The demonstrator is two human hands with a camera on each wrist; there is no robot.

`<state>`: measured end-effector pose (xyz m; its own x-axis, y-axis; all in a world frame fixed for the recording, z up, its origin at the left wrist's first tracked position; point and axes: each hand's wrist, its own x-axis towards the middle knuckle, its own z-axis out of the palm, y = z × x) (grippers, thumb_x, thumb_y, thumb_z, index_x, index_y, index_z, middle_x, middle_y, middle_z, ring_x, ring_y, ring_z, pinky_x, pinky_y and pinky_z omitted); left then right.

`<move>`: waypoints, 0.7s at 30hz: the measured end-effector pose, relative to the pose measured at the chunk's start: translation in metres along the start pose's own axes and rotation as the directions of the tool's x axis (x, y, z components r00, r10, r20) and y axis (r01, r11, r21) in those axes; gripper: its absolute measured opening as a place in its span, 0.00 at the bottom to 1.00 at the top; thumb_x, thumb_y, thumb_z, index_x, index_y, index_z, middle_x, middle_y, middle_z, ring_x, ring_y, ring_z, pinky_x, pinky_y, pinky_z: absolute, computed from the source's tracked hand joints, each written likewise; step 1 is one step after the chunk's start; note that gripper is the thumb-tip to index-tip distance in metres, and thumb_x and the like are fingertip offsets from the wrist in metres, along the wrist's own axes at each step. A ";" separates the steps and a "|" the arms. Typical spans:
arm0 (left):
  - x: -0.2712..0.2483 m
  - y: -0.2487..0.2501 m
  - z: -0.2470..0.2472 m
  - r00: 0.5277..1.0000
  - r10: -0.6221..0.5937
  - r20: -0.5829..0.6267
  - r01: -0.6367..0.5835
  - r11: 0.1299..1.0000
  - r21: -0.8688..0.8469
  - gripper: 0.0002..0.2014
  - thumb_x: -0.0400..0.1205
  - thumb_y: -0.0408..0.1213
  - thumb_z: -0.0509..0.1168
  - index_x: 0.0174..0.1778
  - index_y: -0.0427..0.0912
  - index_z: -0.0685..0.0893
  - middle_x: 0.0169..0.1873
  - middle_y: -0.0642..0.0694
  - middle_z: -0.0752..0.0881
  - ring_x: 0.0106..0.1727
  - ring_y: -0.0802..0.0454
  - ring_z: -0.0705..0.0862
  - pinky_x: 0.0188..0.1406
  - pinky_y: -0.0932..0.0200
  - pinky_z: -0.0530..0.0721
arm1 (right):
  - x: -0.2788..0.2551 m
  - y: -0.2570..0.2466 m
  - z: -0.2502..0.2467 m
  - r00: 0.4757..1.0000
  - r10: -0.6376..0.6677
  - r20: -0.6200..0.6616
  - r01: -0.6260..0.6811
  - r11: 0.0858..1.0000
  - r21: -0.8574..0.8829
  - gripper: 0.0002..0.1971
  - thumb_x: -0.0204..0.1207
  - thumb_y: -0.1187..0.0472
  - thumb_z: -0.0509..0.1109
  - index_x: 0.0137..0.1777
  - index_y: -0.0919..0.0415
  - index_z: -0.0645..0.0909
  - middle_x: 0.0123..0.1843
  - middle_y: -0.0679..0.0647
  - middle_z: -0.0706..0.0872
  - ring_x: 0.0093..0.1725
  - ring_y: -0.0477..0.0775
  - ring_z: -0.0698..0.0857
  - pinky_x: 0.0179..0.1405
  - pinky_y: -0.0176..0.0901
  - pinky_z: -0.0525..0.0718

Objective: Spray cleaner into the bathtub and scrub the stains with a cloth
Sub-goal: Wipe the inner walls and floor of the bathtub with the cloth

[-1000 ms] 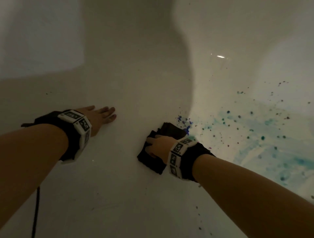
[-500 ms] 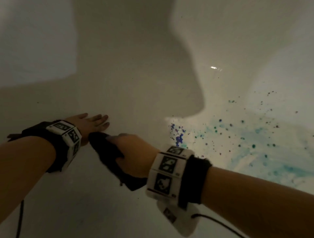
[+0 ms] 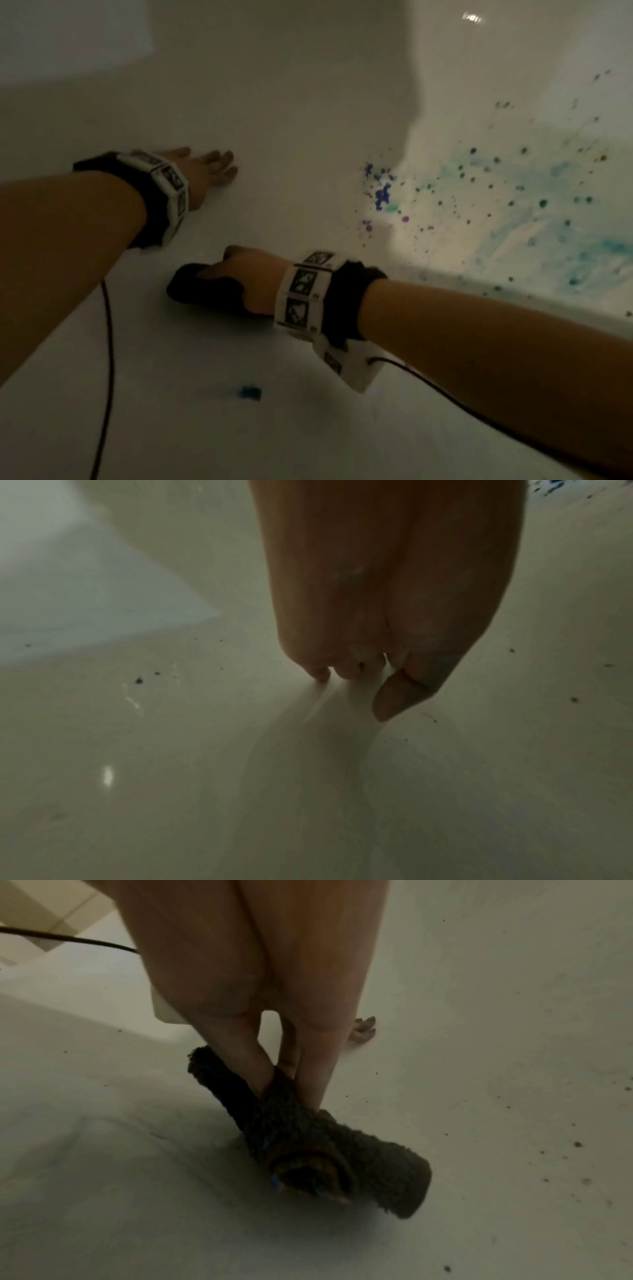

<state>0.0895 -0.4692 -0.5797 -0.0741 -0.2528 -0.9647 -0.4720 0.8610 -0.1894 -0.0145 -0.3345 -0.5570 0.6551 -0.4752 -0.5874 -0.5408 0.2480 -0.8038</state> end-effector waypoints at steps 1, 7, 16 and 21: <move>0.005 -0.001 0.002 1.000 0.013 0.000 -0.013 1.000 -0.002 0.38 0.83 0.26 0.50 0.80 0.47 0.30 0.80 0.47 0.29 0.82 0.50 0.38 0.80 0.49 0.46 | 0.001 0.001 -0.001 1.000 0.001 0.006 -0.001 1.000 -0.010 0.22 0.82 0.56 0.59 0.76 0.58 0.69 0.71 0.65 0.71 0.68 0.64 0.72 0.65 0.39 0.66; 0.007 0.001 0.006 1.000 0.010 -0.020 -0.010 1.000 -0.014 0.38 0.83 0.27 0.51 0.80 0.46 0.32 0.80 0.45 0.31 0.83 0.49 0.39 0.80 0.47 0.47 | 0.004 -0.010 0.002 0.999 -0.007 0.038 0.006 1.000 0.023 0.23 0.82 0.64 0.60 0.77 0.55 0.68 0.76 0.55 0.71 0.73 0.56 0.72 0.65 0.33 0.66; 0.011 -0.002 0.014 0.998 0.054 -0.039 -0.051 0.995 0.082 0.35 0.83 0.29 0.49 0.82 0.45 0.36 0.81 0.45 0.34 0.83 0.49 0.43 0.80 0.50 0.50 | -0.041 -0.017 -0.001 0.965 -0.177 0.193 0.191 0.980 -0.058 0.28 0.70 0.80 0.59 0.61 0.53 0.84 0.59 0.47 0.86 0.54 0.44 0.82 0.62 0.33 0.77; 0.011 -0.002 0.014 0.997 0.039 -0.062 -0.036 0.998 0.047 0.36 0.82 0.28 0.49 0.81 0.46 0.35 0.81 0.45 0.34 0.83 0.50 0.42 0.80 0.50 0.50 | -0.064 -0.002 -0.036 0.973 -0.064 0.221 0.078 0.995 -0.058 0.23 0.66 0.81 0.61 0.51 0.60 0.89 0.51 0.52 0.90 0.50 0.44 0.85 0.61 0.40 0.80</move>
<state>0.1019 -0.4673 -0.5923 -0.1463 -0.2460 -0.9582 -0.4275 0.8892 -0.1631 -0.0748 -0.3351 -0.5147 0.7886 -0.2916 -0.5413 -0.5174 0.1609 -0.8405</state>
